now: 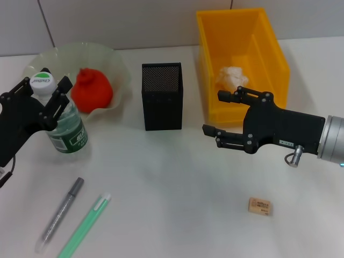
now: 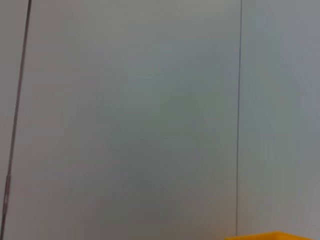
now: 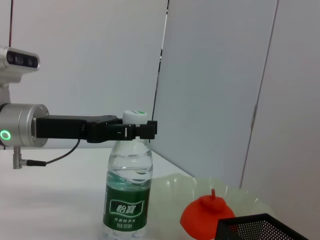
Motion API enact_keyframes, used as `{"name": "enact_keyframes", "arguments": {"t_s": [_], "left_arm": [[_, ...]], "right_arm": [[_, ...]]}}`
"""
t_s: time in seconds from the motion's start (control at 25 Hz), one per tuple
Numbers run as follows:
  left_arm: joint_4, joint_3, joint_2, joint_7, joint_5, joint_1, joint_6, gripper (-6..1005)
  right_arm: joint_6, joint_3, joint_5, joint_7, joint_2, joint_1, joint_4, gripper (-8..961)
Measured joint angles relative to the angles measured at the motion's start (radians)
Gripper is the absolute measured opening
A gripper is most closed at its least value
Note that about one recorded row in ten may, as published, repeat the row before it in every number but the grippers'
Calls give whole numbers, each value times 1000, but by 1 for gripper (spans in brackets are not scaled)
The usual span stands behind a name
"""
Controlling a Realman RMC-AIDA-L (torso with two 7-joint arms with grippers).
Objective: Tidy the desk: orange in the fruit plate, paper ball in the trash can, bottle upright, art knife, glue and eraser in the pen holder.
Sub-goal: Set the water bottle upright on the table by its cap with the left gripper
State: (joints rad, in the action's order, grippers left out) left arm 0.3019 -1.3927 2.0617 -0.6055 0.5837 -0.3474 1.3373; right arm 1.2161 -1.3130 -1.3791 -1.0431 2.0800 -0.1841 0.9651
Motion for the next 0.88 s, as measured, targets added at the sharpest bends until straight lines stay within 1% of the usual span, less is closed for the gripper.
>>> {"name": "enact_keyframes", "arguments": {"t_s": [0.64, 0.88], "left_arm": [[-3, 12, 6, 38, -4, -12, -66, 440], [-3, 15, 8, 40, -5, -15, -70, 442]], "right_arm": [[-5, 0, -4, 0, 0, -6, 1, 768], [-14, -1, -12, 0, 0, -12, -3, 768]]}}
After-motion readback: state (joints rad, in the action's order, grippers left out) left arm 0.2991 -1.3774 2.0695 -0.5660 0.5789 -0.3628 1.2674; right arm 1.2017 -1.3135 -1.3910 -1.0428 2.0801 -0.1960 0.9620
